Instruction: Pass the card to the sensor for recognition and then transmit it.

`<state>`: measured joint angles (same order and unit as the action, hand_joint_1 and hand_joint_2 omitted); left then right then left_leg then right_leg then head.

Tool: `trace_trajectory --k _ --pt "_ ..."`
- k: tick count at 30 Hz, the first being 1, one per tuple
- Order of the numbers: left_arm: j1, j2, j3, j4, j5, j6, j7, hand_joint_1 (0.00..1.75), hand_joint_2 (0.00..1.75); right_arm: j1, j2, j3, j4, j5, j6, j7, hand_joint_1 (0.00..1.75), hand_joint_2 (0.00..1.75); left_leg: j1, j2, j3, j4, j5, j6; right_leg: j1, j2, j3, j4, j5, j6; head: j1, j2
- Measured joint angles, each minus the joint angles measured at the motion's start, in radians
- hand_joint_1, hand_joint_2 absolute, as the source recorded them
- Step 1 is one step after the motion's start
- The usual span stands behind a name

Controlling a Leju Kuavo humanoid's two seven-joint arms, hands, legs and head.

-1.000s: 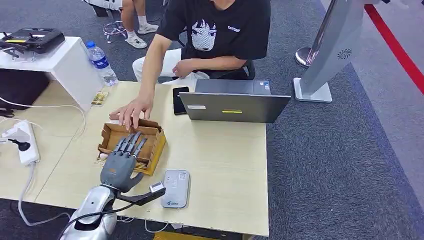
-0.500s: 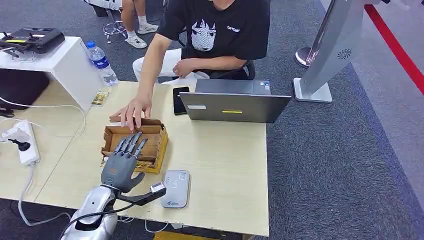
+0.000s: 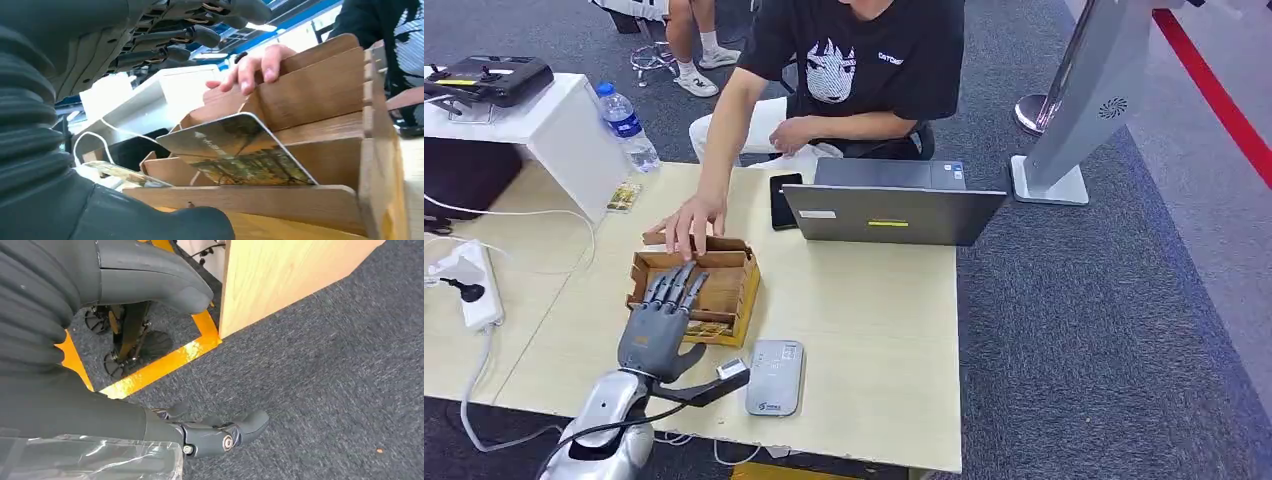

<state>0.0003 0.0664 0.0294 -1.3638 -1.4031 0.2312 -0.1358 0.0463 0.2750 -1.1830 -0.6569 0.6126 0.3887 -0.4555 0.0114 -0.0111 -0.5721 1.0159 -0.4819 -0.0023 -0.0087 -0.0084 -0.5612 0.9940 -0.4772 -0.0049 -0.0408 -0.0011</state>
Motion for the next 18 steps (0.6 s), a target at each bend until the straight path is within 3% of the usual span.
trace_trajectory --k 18 --pt "0.0 0.007 0.001 0.0 0.0 0.0 0.0 0.0 1.75 -0.001 0.0 0.006 -0.001 -0.002 0.0 0.0 0.0 1.75 0.0 0.0 0.0 0.0 0.0 0.0 0.0 0.0 0.0 0.0 0.0 0.0 0.0 0.0"
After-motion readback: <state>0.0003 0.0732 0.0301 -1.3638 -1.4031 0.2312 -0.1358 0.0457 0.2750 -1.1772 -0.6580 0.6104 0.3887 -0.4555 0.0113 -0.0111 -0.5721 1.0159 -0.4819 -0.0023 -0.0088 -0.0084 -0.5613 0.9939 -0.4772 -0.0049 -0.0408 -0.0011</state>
